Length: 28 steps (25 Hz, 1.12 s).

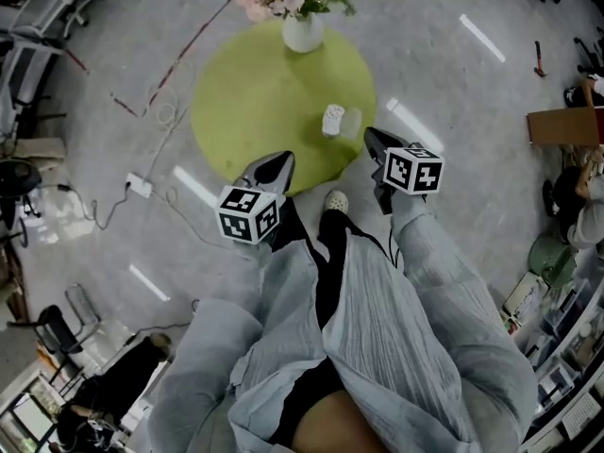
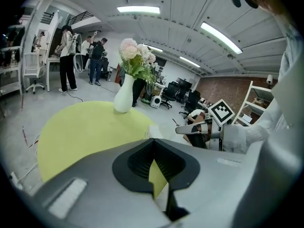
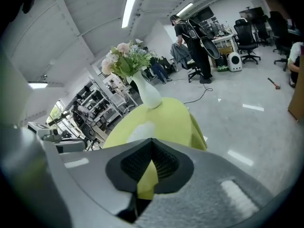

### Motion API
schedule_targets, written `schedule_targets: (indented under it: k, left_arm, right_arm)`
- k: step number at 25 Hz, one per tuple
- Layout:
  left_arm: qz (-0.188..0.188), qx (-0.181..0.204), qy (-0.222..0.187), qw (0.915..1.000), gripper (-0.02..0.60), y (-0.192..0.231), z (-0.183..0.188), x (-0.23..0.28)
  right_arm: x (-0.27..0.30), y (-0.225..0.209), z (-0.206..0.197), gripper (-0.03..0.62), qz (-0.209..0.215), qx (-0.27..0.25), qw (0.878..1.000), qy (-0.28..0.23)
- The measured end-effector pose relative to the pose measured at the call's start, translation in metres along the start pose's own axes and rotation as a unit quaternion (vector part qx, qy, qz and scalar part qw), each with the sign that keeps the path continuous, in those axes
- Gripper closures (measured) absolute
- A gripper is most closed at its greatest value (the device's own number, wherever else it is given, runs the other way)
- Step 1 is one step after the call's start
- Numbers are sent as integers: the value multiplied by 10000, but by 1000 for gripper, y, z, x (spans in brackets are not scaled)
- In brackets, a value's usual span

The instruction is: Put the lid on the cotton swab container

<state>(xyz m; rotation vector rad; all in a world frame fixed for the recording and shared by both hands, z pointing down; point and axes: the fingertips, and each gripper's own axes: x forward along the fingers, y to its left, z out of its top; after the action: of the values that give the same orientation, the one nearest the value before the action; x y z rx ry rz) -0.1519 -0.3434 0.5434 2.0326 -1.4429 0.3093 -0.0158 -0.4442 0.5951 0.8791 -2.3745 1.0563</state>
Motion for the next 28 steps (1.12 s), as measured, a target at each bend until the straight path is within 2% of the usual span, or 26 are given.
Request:
schedule_targets:
  k: [3, 6, 11, 20, 28]
  left_arm:
    - [-127, -4, 85, 9999, 565, -3, -3, 1]
    - [-265, 11, 108, 9996, 565, -4, 1, -2]
    - [-340, 180, 228, 9990, 566, 6, 8, -8]
    - [-616, 344, 188, 9973, 565, 22, 29, -10]
    - [-749, 409, 269, 9960, 565, 48, 36, -24]
  right_arm:
    - [4, -3, -3, 592, -57, 146, 9999, 19]
    - [5, -2, -2, 592, -182, 73, 9998, 29]
    - [6, 4, -5, 592, -291, 107, 9995, 39]
    - [9, 15, 6, 592, -571, 199, 9981, -142]
    - [14, 31, 10, 592, -905, -12, 9958, -116]
